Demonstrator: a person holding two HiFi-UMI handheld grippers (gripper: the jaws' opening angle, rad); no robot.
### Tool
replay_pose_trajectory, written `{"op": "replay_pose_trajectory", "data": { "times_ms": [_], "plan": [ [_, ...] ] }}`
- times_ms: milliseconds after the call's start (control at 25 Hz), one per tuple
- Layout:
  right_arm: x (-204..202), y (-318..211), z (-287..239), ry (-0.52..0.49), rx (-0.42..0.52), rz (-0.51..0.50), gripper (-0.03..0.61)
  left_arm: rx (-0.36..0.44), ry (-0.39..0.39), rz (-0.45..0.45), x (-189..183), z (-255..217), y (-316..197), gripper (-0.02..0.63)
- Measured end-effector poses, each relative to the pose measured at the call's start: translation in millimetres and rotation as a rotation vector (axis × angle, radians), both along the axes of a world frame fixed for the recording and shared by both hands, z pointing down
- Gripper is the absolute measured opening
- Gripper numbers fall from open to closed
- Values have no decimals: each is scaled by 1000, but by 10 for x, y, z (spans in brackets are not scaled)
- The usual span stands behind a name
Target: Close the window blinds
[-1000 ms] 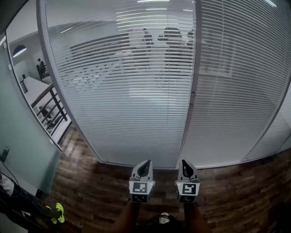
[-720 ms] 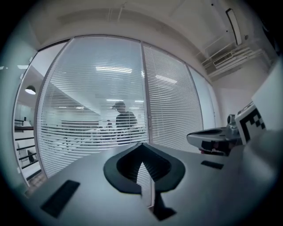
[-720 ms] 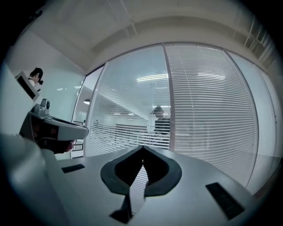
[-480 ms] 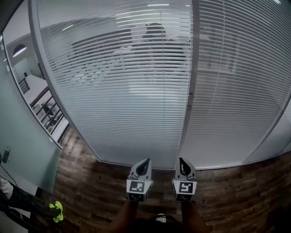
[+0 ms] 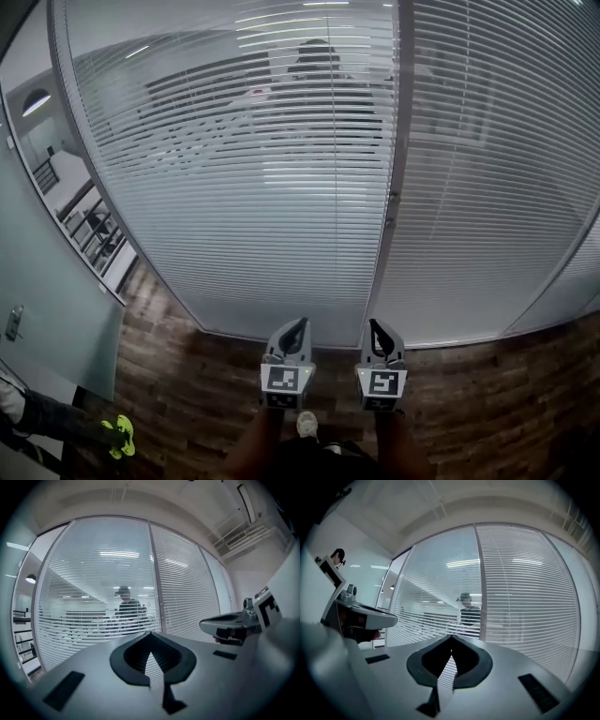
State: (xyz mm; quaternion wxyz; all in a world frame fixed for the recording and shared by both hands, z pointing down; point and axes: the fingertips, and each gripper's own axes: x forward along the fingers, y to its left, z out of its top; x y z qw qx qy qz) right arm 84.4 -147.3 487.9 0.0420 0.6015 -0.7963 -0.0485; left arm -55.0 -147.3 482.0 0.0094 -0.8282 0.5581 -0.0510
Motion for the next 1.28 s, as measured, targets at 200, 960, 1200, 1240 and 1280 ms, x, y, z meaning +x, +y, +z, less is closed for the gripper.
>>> {"op": "replay_pose_trajectory", "data": {
  "times_ms": [200, 960, 1200, 1240, 1280],
  "plan": [
    [64, -125, -44, 6, -7, 49, 3, 6, 6, 0, -66, 2, -178, -6],
    [-29, -1259, -83, -3, 14, 104, 3, -12, 55, 97, -41, -97, -1428, -6],
    [90, -1544, -199, -11, 35, 157, 3, 17, 56, 139, 44, -188, -1749, -6],
    [112, -1602, -220, -15, 30, 159, 3, 26, 54, 142, 58, -222, -1820, -6],
    [128, -1658, -237, -16, 27, 157, 3, 32, 55, 141, 56, -253, -1886, -6]
  ]
}}
